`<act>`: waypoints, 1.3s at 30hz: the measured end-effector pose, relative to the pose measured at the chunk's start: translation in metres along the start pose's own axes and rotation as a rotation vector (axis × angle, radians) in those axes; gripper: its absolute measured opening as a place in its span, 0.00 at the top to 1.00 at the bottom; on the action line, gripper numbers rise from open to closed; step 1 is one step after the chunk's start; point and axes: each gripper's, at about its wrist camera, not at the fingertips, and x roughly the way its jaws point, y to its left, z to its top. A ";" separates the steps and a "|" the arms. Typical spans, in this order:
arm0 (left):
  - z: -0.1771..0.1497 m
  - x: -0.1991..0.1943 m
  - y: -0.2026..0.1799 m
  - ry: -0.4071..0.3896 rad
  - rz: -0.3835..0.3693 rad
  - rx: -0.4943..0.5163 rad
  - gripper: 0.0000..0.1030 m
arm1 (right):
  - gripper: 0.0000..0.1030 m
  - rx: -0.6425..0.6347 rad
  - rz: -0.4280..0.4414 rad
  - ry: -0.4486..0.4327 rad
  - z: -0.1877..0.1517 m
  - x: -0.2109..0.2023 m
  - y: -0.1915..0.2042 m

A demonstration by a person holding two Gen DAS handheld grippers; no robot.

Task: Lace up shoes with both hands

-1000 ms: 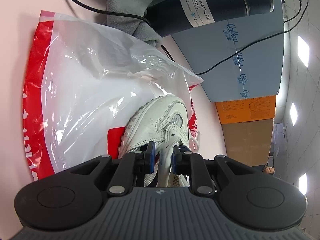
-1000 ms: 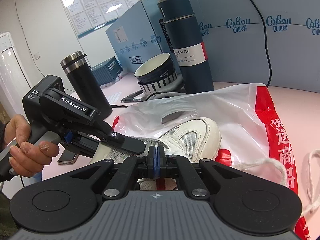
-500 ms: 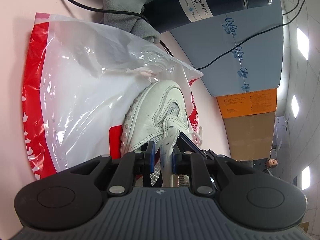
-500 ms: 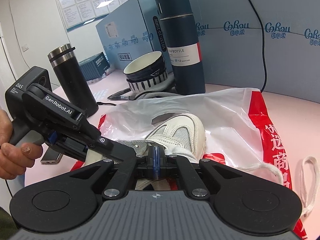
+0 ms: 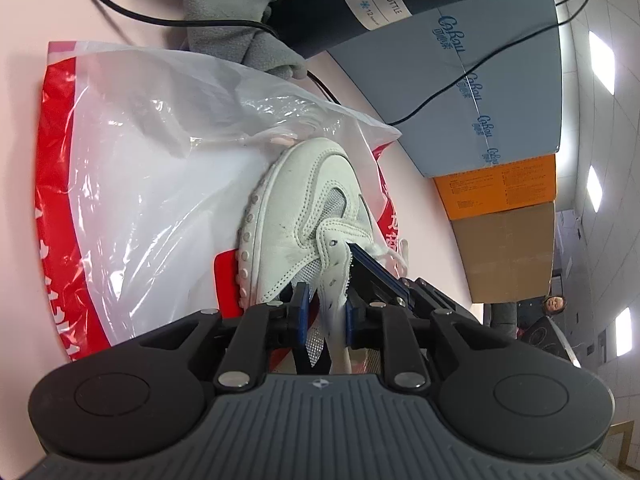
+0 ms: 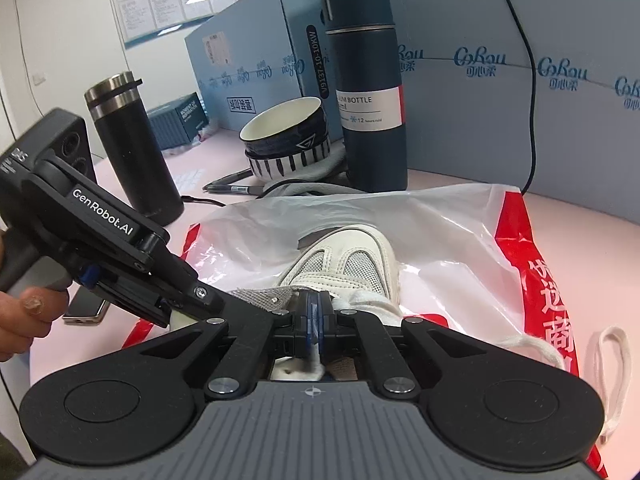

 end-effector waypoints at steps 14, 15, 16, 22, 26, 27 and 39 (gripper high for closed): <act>0.000 0.000 0.005 0.000 -0.024 -0.011 0.83 | 0.97 0.113 0.091 -0.036 0.001 -0.003 -0.012; -0.001 -0.001 0.004 -0.005 -0.028 -0.012 0.82 | 0.97 0.119 0.094 -0.043 0.001 -0.006 -0.013; -0.002 -0.003 0.003 -0.013 -0.037 -0.012 0.75 | 0.96 0.126 0.097 -0.051 0.001 -0.008 -0.014; -0.017 -0.012 -0.028 -0.053 -0.008 0.144 0.24 | 0.55 0.193 0.079 -0.149 0.004 -0.041 -0.031; -0.032 -0.003 -0.046 -0.056 0.133 0.305 0.17 | 0.49 0.208 0.053 -0.142 0.006 -0.050 -0.039; -0.036 -0.002 -0.050 -0.060 0.154 0.338 0.17 | 0.45 0.205 0.044 -0.136 0.007 -0.052 -0.041; -0.057 -0.016 -0.071 -0.227 0.339 0.577 0.39 | 0.29 0.112 0.106 0.029 0.001 -0.058 -0.017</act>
